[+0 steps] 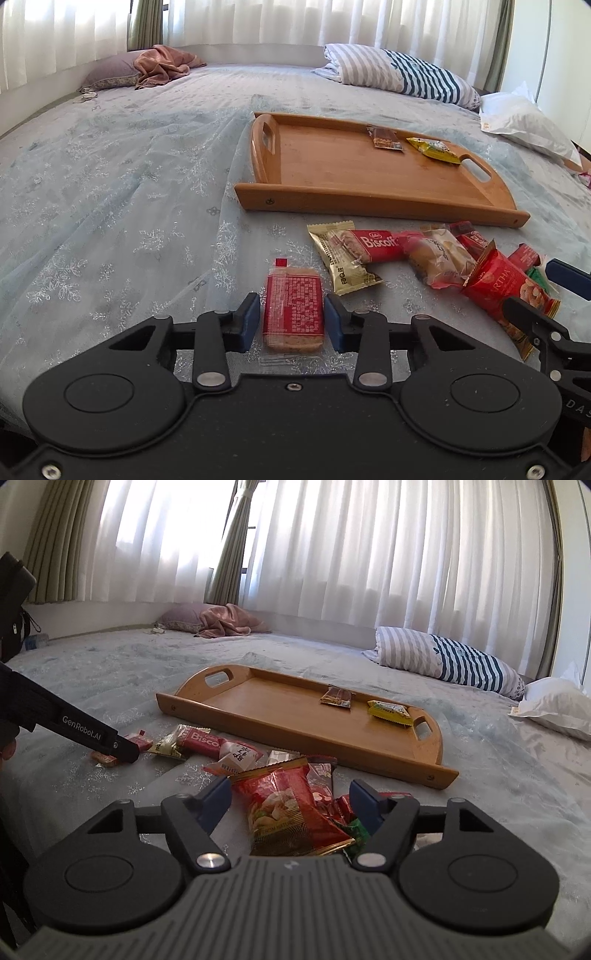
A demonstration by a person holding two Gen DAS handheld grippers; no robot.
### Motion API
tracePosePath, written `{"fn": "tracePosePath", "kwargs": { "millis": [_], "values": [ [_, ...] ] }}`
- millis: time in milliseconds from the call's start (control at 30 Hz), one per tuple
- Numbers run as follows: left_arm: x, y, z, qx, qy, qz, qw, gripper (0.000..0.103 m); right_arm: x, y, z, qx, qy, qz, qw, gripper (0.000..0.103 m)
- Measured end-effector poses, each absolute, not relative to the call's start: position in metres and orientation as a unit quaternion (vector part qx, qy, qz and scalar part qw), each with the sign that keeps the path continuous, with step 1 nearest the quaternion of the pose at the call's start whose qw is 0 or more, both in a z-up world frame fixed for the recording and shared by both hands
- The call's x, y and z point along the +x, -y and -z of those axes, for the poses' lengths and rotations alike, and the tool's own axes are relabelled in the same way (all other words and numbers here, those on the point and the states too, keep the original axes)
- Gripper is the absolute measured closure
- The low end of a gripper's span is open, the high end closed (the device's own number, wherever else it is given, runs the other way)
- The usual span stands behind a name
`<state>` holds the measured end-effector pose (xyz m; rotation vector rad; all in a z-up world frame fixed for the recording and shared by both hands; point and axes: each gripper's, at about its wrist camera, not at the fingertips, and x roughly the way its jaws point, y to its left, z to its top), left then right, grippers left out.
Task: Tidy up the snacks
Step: 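Grasp the red wafer packet with the left tool while the right tool grasps the red chip bag, then lower the wafer packet onto the tray with the left tool while the right tool lowers the chip bag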
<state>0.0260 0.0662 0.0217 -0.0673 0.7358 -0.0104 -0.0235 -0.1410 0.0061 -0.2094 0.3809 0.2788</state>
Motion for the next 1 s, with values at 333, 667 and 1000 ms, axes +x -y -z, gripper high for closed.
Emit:
{"fn": "tracePosePath", "kwargs": {
  "millis": [333, 667, 1000],
  "values": [
    [0.029, -0.064, -0.019, -0.032, -0.362, 0.004, 0.932, 0.067, -0.02, 0.133, -0.002, -0.121, -0.208, -0.131, 0.962, 0.052],
    [0.031, -0.061, -0.019, -0.03, -0.361, -0.003, 0.932, 0.072, -0.02, 0.13, 0.002, -0.129, -0.197, -0.134, 0.963, 0.057],
    [0.019, -0.059, -0.043, -0.036, -0.34, 0.009, 0.94, 0.072, -0.025, 0.134, -0.014, -0.101, -0.19, -0.13, 0.968, 0.061]
  ]
}}
